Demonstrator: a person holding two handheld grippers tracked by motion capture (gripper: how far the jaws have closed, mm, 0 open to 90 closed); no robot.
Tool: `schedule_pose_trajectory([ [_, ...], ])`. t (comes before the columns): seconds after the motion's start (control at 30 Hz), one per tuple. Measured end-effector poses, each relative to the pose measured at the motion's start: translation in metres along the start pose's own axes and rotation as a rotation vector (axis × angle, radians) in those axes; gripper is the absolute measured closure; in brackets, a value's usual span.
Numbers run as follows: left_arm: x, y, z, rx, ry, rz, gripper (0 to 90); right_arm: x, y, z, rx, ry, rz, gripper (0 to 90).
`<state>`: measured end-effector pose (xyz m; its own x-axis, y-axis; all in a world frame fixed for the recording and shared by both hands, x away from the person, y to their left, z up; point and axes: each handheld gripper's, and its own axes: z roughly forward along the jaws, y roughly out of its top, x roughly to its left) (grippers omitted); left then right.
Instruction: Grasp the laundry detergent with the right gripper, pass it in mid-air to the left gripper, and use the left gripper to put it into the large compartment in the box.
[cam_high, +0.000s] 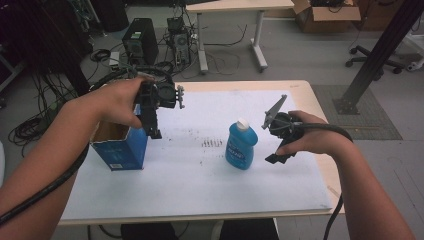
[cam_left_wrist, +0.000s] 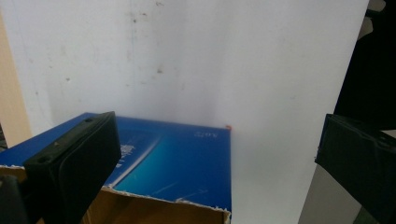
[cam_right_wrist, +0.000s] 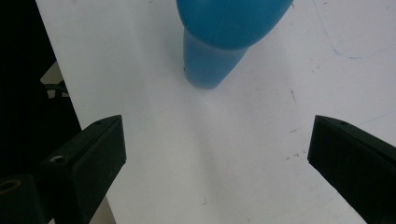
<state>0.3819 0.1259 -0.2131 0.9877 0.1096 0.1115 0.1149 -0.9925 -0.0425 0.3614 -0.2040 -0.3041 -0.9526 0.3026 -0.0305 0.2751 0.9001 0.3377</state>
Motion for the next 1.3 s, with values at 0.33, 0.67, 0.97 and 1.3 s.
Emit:
schedule_pose_trajectory([
  [0.33, -0.006, -0.005, -0.001, 0.008, 0.005, -0.015, 0.2, 0.005, -0.007, 0.025, -0.057, -0.002, 0.036, 4.3],
  [0.67, -0.012, -0.001, -0.001, 0.017, 0.011, -0.001, 0.2, 0.01, -0.01, 0.049, -0.121, -0.01, 0.066, 4.3],
  [0.97, -0.017, -0.002, -0.002, 0.022, 0.01, -0.004, 0.2, 0.011, -0.011, 0.063, -0.178, -0.016, 0.093, 3.8],
  [1.3, -0.018, -0.001, -0.002, 0.011, 0.014, -0.001, 0.2, 0.011, -0.016, 0.078, -0.237, -0.038, 0.122, 3.8],
])
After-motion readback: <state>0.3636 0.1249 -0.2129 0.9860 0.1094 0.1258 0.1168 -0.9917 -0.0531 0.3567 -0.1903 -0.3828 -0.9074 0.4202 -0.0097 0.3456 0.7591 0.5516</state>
